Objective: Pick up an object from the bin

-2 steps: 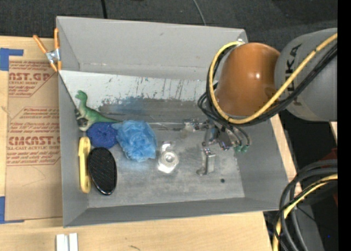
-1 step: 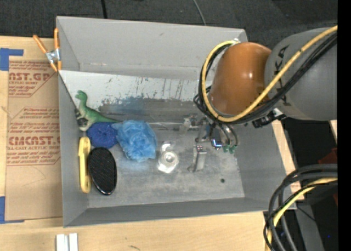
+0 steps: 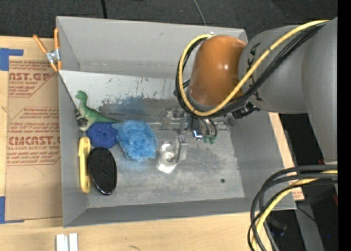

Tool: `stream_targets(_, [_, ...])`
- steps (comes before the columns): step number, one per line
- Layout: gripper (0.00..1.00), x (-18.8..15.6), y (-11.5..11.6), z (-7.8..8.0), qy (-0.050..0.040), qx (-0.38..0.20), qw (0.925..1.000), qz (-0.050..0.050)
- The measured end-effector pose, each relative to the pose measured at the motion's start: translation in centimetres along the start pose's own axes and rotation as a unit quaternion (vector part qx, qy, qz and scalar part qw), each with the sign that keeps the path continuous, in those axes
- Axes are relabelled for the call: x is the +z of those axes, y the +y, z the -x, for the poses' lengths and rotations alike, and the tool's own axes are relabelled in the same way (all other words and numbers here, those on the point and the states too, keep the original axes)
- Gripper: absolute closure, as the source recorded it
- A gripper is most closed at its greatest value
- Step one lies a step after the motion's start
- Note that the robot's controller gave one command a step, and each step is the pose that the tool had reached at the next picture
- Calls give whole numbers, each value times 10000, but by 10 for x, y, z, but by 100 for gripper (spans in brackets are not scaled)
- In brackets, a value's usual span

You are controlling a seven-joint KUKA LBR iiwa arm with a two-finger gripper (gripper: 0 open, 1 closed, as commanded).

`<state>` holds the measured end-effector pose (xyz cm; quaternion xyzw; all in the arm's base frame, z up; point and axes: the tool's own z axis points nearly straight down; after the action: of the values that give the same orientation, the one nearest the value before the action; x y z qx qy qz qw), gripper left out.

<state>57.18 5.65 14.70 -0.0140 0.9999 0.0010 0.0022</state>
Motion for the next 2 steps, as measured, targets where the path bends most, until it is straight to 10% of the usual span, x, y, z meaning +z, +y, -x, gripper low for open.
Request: stream_targets(2, [0,62,15,9,11,-446,9990,3])
